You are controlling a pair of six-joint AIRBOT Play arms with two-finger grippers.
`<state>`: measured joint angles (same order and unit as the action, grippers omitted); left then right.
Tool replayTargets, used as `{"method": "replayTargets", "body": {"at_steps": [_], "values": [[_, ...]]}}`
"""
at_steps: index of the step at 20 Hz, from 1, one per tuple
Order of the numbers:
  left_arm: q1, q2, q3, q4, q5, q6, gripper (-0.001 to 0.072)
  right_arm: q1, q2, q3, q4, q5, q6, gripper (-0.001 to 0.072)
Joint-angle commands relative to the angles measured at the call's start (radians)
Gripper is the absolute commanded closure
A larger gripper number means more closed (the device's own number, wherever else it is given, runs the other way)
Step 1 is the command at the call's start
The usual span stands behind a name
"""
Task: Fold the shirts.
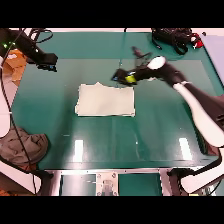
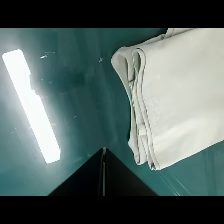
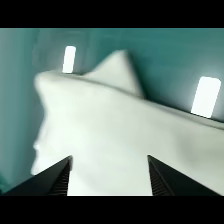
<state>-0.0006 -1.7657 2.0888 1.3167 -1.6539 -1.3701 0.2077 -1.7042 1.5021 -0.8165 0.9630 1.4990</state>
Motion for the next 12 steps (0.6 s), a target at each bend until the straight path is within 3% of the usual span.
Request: {"method": "replayTargets", "body": {"at_steps": [1,7,12], "values": [[0.002,0.0,0.0,0.0,0.009,0.001,0.0684,-0.233,0.03,-0.114,-0.04,0.179,0.003,0.0119],[0.002,0.0,0.0,0.0,0.015,-0.011,0.0684,-0.187,0.029,-0.385,0.138,0.072,-0.158,0.0118],[0.002,0.0,0.0,-0.009,0.014,-0.017,0.0684,-0.033,0.01,-0.396,0.223,-0.05,-0.169,0.012]]}}
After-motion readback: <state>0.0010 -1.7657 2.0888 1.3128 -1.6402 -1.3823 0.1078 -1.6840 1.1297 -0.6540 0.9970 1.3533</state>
